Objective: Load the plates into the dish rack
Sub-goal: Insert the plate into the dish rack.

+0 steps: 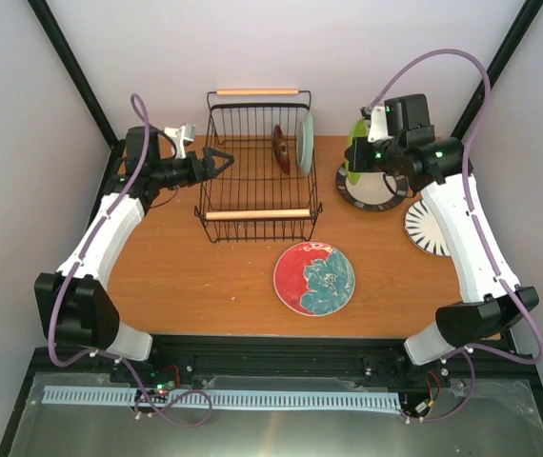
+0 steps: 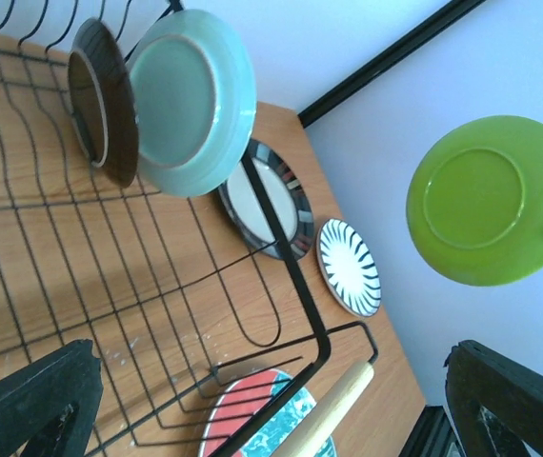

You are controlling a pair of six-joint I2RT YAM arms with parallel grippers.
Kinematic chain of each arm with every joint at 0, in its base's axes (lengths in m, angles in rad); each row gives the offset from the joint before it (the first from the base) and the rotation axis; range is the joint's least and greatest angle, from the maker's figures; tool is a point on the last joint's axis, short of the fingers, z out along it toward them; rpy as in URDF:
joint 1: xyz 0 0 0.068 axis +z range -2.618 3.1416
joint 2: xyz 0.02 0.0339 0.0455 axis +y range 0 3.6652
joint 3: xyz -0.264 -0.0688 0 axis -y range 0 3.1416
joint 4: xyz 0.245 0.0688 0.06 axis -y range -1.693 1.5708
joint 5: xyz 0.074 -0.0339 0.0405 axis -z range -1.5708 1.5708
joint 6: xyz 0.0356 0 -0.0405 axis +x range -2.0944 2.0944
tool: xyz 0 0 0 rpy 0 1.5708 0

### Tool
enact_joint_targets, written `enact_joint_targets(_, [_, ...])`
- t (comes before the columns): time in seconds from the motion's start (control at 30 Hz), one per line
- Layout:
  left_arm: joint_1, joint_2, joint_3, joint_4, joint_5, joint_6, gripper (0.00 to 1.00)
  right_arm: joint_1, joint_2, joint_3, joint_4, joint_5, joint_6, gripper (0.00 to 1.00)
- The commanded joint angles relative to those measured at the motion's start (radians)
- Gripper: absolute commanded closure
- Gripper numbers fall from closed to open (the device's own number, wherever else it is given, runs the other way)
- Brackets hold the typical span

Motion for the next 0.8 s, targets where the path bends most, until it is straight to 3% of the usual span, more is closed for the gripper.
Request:
enact_joint_targets(0.0, [-0.007, 0.041, 0.066, 0.089, 0.074, -0.045, 0.0, 0.009, -0.035, 0.032, 0.107, -0.203, 0.061, 0.97])
enact_joint_targets(0.2, [-0.007, 0.091, 0.07, 0.231, 0.16, -0.142, 0.0, 0.01, -0.094, -0.04, 0.311, -0.427, 0.161, 0.97])
enact_joint_targets(0.47, [0.016, 0.051, 0.073, 0.219, 0.115, -0.169, 0.0, 0.01, -0.119, -0.23, 0.731, -0.639, 0.377, 0.97])
enact_joint_targets(0.6, [0.1, -0.028, 0.029, 0.183, 0.05, -0.179, 0.0, 0.01, -0.028, -0.159, 0.749, -0.661, 0.356, 0.97])
enact_joint_targets(0.77, [0.164, -0.076, 0.027, 0.041, -0.084, -0.125, 0.0, 0.033, 0.13, 0.014, 0.649, -0.657, 0.248, 0.97])
